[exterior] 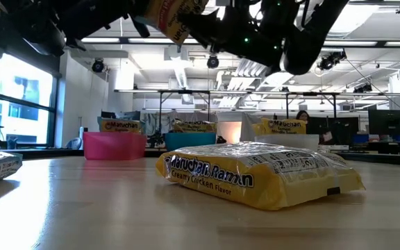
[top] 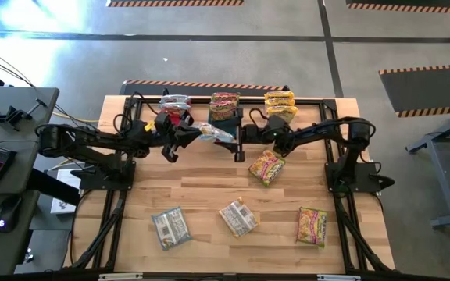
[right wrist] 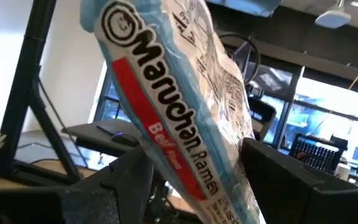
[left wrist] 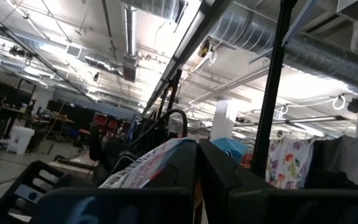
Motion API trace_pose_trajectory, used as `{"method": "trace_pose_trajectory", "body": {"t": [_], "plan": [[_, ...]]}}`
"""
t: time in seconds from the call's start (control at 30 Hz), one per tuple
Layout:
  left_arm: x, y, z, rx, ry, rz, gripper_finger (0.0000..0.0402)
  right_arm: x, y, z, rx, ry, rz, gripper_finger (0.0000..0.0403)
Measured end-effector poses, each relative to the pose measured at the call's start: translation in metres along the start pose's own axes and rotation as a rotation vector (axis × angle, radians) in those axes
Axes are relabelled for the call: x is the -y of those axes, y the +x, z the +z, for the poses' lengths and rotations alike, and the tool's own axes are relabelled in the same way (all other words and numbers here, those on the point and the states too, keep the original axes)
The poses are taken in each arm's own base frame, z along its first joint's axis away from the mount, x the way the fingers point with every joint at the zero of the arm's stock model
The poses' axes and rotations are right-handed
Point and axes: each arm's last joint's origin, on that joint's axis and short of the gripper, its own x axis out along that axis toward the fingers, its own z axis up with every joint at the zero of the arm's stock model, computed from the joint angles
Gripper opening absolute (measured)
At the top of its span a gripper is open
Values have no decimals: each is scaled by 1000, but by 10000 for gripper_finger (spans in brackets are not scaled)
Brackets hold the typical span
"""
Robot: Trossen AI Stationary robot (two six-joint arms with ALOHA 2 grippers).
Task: Sort Maruchan noodles
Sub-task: Put the top blue noodle pack into the red bin
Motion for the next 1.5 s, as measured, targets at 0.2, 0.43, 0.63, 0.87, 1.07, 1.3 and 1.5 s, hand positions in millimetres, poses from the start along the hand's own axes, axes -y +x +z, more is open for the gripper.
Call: {"method": "trace_pose_trajectory", "body": {"t": [0.2,0.43,0.63,0.87,1.07,1.3,1.5], "plan": [[1,0,1,7,9,-12,0,3,7,1,46,-8,-8,234],[0,0,2,18,-4,-3,6,3,8,0,32,0,-11,220],[-5,-1,-2,-35,10,36,41,8,6,-3,0,29,-38,151],[-13,-6,2,-102,56,76,104,13,3,-7,-42,41,-51,81],[-14,-20,15,-255,119,165,144,22,-3,2,-207,113,-46,100],[-12,-47,26,-473,194,396,164,33,-16,36,-673,184,-31,90],[-12,-48,26,-650,146,484,175,39,-4,48,-997,229,9,88]]}}
